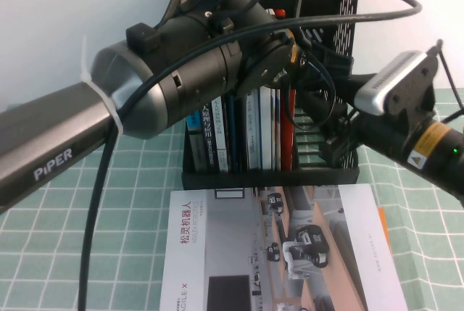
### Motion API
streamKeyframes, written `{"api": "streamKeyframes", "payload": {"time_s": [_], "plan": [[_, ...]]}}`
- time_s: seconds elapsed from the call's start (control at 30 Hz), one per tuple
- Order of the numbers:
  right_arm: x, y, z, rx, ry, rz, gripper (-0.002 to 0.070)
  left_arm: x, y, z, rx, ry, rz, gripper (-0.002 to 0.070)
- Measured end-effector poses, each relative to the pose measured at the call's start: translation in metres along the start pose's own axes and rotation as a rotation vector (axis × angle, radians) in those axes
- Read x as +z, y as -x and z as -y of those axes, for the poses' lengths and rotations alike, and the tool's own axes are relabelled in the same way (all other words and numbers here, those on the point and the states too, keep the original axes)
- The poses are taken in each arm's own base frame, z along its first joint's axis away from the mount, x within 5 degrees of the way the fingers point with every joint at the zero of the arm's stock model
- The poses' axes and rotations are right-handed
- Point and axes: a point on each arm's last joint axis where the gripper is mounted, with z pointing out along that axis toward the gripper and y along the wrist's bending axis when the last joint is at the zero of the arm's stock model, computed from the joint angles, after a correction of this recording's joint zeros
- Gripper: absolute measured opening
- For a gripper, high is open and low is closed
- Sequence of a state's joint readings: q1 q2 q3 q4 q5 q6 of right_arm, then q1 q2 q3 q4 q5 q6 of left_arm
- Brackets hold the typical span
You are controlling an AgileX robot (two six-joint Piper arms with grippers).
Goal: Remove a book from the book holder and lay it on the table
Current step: Hold the bookshelf, then pick up the right side book from the book shelf
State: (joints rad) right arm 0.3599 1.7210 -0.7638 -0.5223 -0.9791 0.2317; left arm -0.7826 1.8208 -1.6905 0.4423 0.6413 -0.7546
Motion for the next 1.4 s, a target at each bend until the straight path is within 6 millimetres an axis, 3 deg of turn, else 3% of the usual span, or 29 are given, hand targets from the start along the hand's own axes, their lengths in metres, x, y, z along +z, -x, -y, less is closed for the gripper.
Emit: {"api": "streamKeyframes", "payload": {"time_s": [0.2, 0.5, 0.9, 1.07, 1.27, 1.4], "plan": [[0.023, -0.006, 0.006, 0.014, 0.009, 0.005, 0.0375, 0.000, 0.000, 0.000, 0.001, -0.001, 0.002, -0.0001], [0.046, -0.013, 0.011, 0.006, 0.044, 0.053, 0.0263, 0.001, 0.003, -0.007, -0.003, 0.021, 0.008, -0.0001], [0.049, -0.031, 0.006, -0.034, 0.112, -0.076, 0.0201, 0.001, 0.002, -0.004, 0.008, 0.008, 0.009, -0.0001], [0.049, -0.030, 0.009, 0.009, 0.071, -0.074, 0.0055, 0.001, 0.002, -0.004, 0.012, 0.008, 0.008, -0.0001], [0.049, -0.030, 0.010, 0.028, 0.052, -0.071, 0.0021, -0.004, 0.005, -0.003, 0.022, 0.001, 0.028, 0.0001], [0.049, -0.030, 0.011, 0.029, 0.051, -0.071, 0.0018, -0.029, 0.016, 0.000, 0.061, -0.028, 0.090, 0.0099]]}}
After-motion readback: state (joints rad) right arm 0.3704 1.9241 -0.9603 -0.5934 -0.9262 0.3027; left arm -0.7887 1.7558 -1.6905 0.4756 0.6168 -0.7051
